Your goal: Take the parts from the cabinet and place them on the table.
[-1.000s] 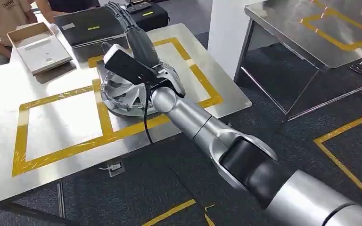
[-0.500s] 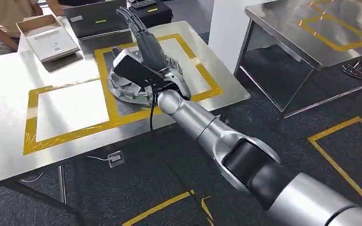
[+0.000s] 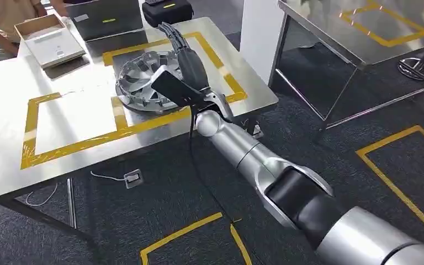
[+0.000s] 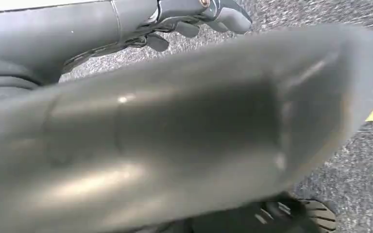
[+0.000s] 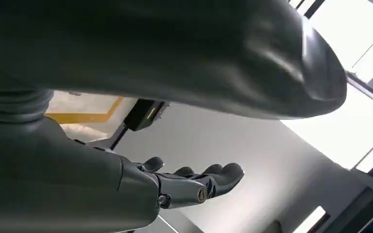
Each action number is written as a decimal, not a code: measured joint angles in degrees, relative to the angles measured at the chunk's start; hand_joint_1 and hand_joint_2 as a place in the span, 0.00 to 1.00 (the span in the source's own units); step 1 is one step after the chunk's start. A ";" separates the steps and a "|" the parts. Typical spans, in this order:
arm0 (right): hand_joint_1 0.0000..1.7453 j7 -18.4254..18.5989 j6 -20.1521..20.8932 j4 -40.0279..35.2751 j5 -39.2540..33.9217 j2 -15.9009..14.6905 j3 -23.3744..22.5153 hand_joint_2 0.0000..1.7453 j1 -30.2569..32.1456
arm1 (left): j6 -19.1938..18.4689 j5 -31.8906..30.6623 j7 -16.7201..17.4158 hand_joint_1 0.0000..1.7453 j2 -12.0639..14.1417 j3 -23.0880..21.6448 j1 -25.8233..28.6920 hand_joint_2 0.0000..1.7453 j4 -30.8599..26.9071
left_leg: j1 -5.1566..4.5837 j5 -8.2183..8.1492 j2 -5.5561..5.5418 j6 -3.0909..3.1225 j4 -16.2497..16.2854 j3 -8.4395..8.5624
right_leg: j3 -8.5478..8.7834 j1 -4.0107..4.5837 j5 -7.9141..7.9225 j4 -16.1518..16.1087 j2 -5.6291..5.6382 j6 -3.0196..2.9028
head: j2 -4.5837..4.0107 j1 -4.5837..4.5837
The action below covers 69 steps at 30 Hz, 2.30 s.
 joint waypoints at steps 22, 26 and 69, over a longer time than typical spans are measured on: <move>0.00 -1.75 -7.95 17.63 -4.61 -5.77 -10.59 0.00 16.20 | 1.33 1.35 -1.79 0.00 -0.72 2.12 2.91 0.00 -0.02 | -0.07 6.11 -0.36 0.66 -5.24 -6.00 | 7.17 0.26 -4.76 -1.09 -0.63 0.22 | 0.00 0.57; 0.00 -0.24 -8.55 22.23 -6.30 -6.25 -14.08 0.00 23.67 | 1.81 1.73 -1.77 0.00 -0.87 2.71 3.85 0.00 0.04 | 0.05 -5.68 -0.32 -0.11 9.40 -9.68 | 3.80 0.18 -2.35 -1.02 -0.74 -0.24 | 0.00 0.20; 0.00 31.93 10.71 36.68 -22.71 1.68 -34.66 1.00 46.00 | -0.11 -2.03 -2.82 0.00 -0.42 4.07 1.92 0.00 -0.55 | -0.83 -1.50 0.37 3.79 -7.71 5.29 | -0.99 -0.13 -4.01 2.86 -0.30 2.66 | 0.00 0.35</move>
